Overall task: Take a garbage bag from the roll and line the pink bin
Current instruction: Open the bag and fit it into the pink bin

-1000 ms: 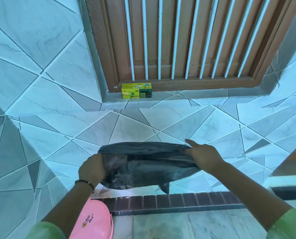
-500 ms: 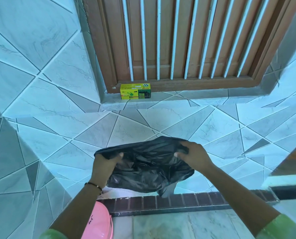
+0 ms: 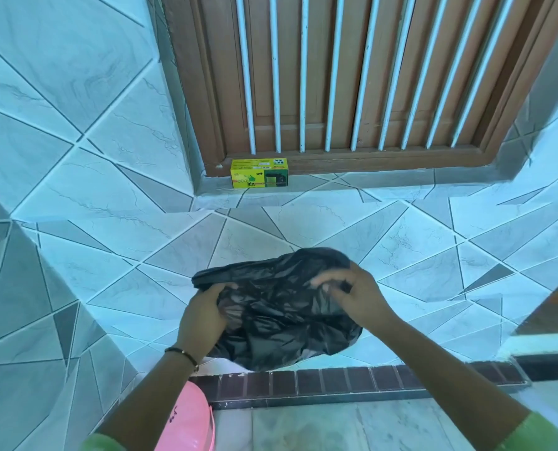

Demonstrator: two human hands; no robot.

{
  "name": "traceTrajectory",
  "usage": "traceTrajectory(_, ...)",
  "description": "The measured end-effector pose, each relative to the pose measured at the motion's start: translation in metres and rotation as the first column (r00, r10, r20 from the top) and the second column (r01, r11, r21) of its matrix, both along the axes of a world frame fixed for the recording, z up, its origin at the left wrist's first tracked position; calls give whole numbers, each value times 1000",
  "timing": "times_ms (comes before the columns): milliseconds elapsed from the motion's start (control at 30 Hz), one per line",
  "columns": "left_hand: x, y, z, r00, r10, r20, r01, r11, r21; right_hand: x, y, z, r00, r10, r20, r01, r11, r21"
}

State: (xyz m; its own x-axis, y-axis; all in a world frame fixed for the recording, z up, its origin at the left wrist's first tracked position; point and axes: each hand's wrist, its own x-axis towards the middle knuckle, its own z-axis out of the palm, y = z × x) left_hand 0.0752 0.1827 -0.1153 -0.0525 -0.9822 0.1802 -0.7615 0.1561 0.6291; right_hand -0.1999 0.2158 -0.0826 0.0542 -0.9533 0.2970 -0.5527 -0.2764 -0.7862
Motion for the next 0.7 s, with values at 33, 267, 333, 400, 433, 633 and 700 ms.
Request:
traceTrajectory(33,7,-1,-1,1000,15,9,-15,1000,11,-2,3,0,972,83,-221,-86,996,-1)
traceTrajectory(267,46,-2,-7,867,113,486,-139,990,17,-44,2,-7,422,97,-901,314,917,245)
traceTrajectory(333,46,0,-15,828,62,558,-136,986,93,-50,1,-9,423,59,-904,442,858,262)
traceTrajectory(400,40,3,-20,798,2,602,-133,976,172,-46,-2,-13,460,96,-883,442,838,321)
traceTrajectory(433,38,4,-22,801,-25,598,-135,966,220,-41,-2,-16,486,120,-866,430,829,357)
traceTrajectory(633,14,-5,8,866,-121,485,-61,937,344,-17,-13,-6,587,164,-793,258,890,375)
traceTrajectory(700,4,-9,43,880,-40,472,-95,961,258,-11,-21,28,556,-3,-831,293,936,193)
